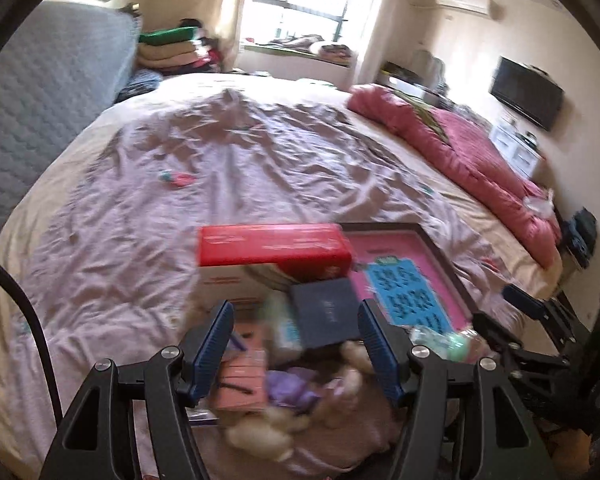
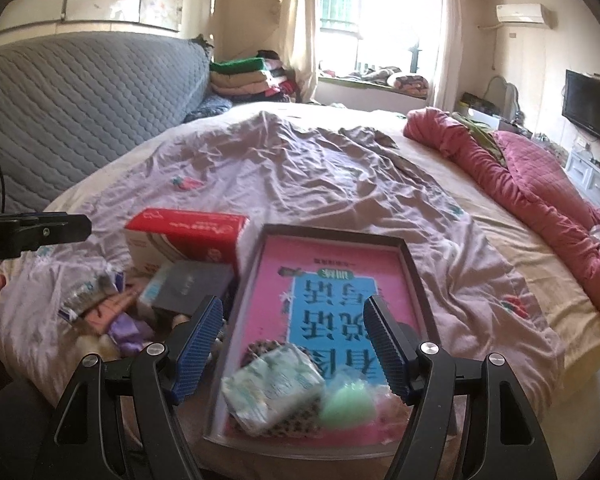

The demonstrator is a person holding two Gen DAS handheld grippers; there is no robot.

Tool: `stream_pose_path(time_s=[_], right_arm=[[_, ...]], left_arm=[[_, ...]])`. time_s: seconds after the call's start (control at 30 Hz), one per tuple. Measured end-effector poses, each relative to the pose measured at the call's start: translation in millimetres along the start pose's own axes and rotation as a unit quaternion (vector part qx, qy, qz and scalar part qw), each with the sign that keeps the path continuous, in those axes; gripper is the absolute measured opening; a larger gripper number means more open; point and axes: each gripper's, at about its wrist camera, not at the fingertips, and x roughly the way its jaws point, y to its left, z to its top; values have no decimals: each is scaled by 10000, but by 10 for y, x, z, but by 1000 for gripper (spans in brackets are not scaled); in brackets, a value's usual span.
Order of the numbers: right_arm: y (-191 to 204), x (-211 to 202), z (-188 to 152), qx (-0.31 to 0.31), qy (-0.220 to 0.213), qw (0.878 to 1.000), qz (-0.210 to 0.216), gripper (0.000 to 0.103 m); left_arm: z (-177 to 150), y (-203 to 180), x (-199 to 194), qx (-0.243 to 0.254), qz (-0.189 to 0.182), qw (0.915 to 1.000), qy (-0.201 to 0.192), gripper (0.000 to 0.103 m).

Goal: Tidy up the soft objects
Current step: 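Reach the left gripper to the white pack while the right reaches the teddy bear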

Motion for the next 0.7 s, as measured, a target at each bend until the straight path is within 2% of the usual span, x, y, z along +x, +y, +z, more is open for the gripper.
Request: stream_pose_path(time_s=[0.23,0.7], right_arm=[[84,-51,56,-16,-89,9999,94,75],[184,-106,55,0,-118,9995,287,75]], left_arm=[[14,429,-113,-402,333,9986,-59,64],[-17,832,-162,-688,716,9951,-22,64]])
